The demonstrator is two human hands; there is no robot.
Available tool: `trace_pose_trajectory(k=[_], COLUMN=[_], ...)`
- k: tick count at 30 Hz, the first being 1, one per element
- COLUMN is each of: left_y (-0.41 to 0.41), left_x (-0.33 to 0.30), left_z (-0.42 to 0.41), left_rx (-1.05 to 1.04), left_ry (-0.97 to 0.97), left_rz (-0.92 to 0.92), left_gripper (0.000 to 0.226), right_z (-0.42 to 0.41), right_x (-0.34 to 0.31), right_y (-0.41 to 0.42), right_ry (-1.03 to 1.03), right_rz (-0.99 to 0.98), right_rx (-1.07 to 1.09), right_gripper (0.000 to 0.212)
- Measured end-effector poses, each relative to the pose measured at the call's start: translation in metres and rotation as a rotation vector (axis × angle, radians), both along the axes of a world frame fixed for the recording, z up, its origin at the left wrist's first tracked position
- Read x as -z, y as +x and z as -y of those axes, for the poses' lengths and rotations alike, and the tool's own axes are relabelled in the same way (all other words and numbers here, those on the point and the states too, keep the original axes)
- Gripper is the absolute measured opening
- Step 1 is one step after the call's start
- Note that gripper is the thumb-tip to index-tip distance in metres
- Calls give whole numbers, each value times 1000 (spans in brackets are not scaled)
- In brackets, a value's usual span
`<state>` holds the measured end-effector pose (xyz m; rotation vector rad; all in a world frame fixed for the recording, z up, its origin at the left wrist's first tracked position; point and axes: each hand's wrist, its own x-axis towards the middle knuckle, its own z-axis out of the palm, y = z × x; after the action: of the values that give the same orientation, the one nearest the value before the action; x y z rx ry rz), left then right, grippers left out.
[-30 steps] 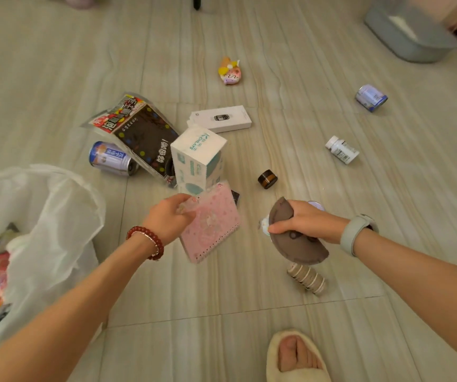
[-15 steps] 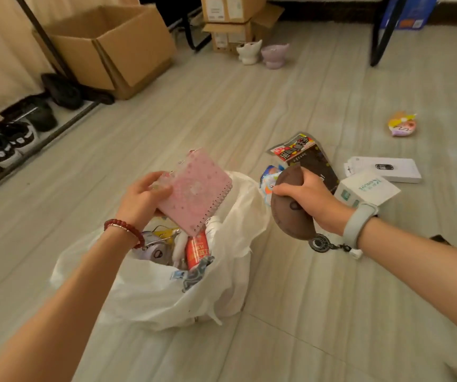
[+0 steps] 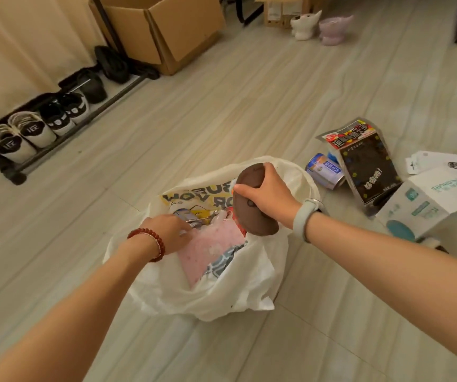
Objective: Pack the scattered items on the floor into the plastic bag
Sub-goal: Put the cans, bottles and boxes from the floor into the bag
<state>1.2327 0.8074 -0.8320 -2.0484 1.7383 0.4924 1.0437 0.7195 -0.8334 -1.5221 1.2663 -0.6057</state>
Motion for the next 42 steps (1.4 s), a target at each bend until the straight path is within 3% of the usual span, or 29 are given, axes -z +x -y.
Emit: trace_pose_trajectory(k=[2, 5, 9, 12, 14, 17, 20, 24, 28, 32, 37, 39, 42], left_y=[6, 7, -4, -20, -28, -40, -53, -53, -49, -51, -46, -42, -48], left_x=[3, 5, 9, 14, 22, 38, 51, 60, 62, 58, 40, 36, 38], left_z=[-9, -25, -50, -73, -87, -103, -109, -103, -101, -113, -125, -129, -129], left_rx=[25, 75, 120, 191, 258, 377, 412, 317, 421, 511, 490, 428, 369], left_ry=[20, -74, -199, -264, -394, -493, -493, -480, -498, -518, -632, -606, -562], left_rz=[15, -111, -256, -257, -250, -234, -111, -9, -61, -234, -398, -453, -329], left_gripper=[41, 44, 71, 90, 78, 53, 57, 62, 20, 22, 36, 37, 50], right_z=[-4, -10, -22, -21, -22, -33, -47, -48, -49, -49, -51, -55, -62], right_x=[0, 5, 26, 32, 32, 37, 47, 46, 45, 44, 36, 39, 50], right_y=[12, 32, 38, 26, 18, 1, -16, -20, -16, -11, -3, -3, -13], right_ry=[4, 26, -157, -224, -246, -307, -334, -260, -263, -190, -316, -369, -363], right_rz=[21, 21, -399, -420, -385, -473, -562, -649, -731, -605, -295, -294, -460], right_rx=[9, -62, -499, -506, -484, -635, -762, -607, -574, -493, -382, -456, -760], right_gripper=[65, 69, 85, 83, 75, 66, 61, 69, 67, 45, 27, 27, 28])
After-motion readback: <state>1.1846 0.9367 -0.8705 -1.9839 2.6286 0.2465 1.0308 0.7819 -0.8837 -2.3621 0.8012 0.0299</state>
